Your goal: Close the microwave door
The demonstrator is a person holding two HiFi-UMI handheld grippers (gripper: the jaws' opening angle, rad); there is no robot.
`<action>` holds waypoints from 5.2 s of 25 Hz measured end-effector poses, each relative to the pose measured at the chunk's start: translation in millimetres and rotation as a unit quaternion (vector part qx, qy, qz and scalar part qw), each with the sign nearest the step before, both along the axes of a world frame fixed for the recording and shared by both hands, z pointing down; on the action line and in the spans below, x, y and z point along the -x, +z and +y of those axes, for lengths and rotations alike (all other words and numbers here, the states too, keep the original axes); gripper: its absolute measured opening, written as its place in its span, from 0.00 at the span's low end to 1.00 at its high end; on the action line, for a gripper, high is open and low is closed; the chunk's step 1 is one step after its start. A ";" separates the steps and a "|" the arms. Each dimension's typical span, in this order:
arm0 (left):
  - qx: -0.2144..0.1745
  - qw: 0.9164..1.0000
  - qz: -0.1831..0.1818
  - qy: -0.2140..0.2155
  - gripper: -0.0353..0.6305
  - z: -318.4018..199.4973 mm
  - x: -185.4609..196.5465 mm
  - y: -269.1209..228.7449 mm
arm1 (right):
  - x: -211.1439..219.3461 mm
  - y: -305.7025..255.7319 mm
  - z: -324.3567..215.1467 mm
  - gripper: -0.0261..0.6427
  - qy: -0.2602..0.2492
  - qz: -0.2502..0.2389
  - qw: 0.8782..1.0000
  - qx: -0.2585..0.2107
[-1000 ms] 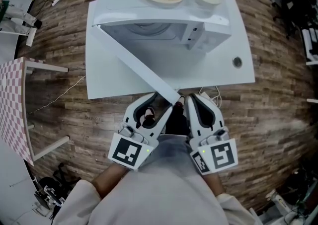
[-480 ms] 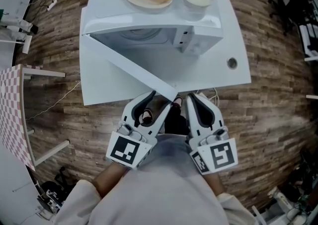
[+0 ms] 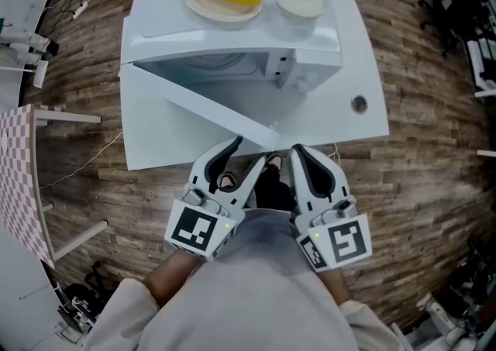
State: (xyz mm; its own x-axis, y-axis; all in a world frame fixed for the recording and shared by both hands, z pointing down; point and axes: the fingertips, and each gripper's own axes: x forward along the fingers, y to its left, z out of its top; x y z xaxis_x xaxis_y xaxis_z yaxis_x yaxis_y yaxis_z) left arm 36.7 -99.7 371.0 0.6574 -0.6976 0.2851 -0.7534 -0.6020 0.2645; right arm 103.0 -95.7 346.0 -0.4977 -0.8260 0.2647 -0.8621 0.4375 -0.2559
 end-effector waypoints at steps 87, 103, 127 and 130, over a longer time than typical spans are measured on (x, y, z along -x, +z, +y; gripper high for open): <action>-0.039 0.984 -0.025 -0.173 0.07 -128.1 -8.2 22.7 | -53.7 16.8 -65.9 0.07 -0.082 0.009 0.996 0.022; -0.055 0.979 -0.034 -0.195 0.07 -135.2 -9.1 22.3 | -52.4 24.0 -74.1 0.07 -0.092 0.005 0.995 0.031; -0.056 0.982 -0.026 -0.179 0.07 -144.7 -10.0 22.9 | -49.9 26.8 -62.6 0.07 -0.082 -0.001 0.996 0.035; -0.050 0.984 -0.026 -0.170 0.07 -142.7 -9.9 24.8 | -48.6 24.9 -58.1 0.07 -0.078 -0.002 0.997 0.031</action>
